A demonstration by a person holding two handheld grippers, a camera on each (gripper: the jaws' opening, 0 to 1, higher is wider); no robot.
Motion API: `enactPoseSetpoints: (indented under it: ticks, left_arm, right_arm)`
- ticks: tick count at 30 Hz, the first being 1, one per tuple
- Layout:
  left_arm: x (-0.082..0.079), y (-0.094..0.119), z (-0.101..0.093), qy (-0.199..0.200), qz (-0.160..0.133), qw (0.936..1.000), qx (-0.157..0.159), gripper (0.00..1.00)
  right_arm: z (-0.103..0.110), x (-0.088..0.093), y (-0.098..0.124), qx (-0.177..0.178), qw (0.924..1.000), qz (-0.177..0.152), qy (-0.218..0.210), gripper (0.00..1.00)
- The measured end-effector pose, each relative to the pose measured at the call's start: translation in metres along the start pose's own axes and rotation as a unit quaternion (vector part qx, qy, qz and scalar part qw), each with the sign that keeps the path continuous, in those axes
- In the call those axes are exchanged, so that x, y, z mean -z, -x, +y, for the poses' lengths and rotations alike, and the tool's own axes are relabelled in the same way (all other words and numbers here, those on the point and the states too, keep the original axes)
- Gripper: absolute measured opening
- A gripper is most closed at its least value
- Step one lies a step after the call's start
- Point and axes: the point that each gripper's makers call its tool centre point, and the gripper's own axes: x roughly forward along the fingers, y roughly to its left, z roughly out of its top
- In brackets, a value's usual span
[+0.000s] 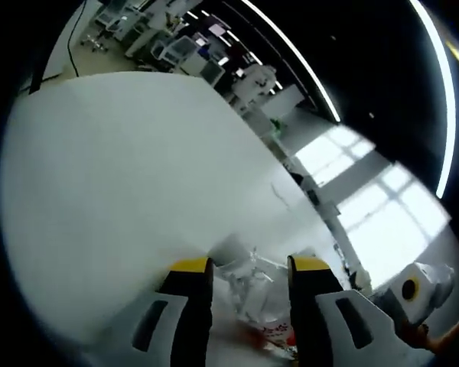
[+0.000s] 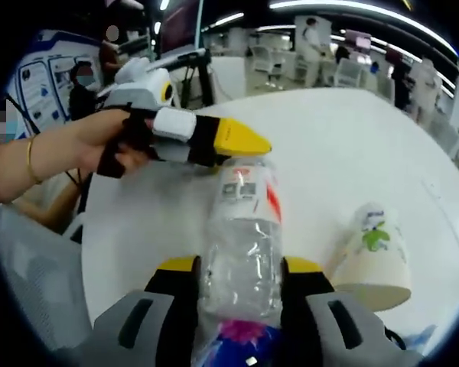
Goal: Arrange the tabletop items into an orderly group along one side of the table until the central work area is clear of visible clutter.
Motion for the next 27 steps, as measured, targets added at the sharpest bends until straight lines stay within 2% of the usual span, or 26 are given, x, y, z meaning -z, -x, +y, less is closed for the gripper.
enactPoseSetpoints:
  ticks: [6, 10, 16, 21, 27]
  left_arm:
    - [-0.002, -0.001, 0.004, 0.029, -0.003, 0.9995, -0.009, 0.31]
    - [-0.002, -0.001, 0.005, 0.09, -0.003, 0.9958, -0.017, 0.26]
    - [-0.006, 0.004, 0.001, 0.102, -0.008, 0.9947, -0.011, 0.21]
    - [-0.011, 0.006, -0.01, 0.069, -0.013, 0.9974, -0.012, 0.2]
    - [-0.015, 0.012, -0.028, 0.013, -0.018, 0.9995, -0.023, 0.2]
  right_arm:
    - [0.001, 0.001, 0.0, -0.003, 0.9998, -0.004, 0.02, 0.38]
    - [0.001, 0.0, 0.0, -0.005, 0.9996, -0.009, 0.028, 0.38]
    - [0.0, 0.002, 0.002, -0.007, 0.9997, -0.007, 0.024, 0.38]
    - [-0.002, 0.003, 0.003, -0.002, 0.9998, -0.008, 0.018, 0.38]
    - [-0.002, 0.005, 0.006, 0.001, 0.9998, -0.01, 0.016, 0.38]
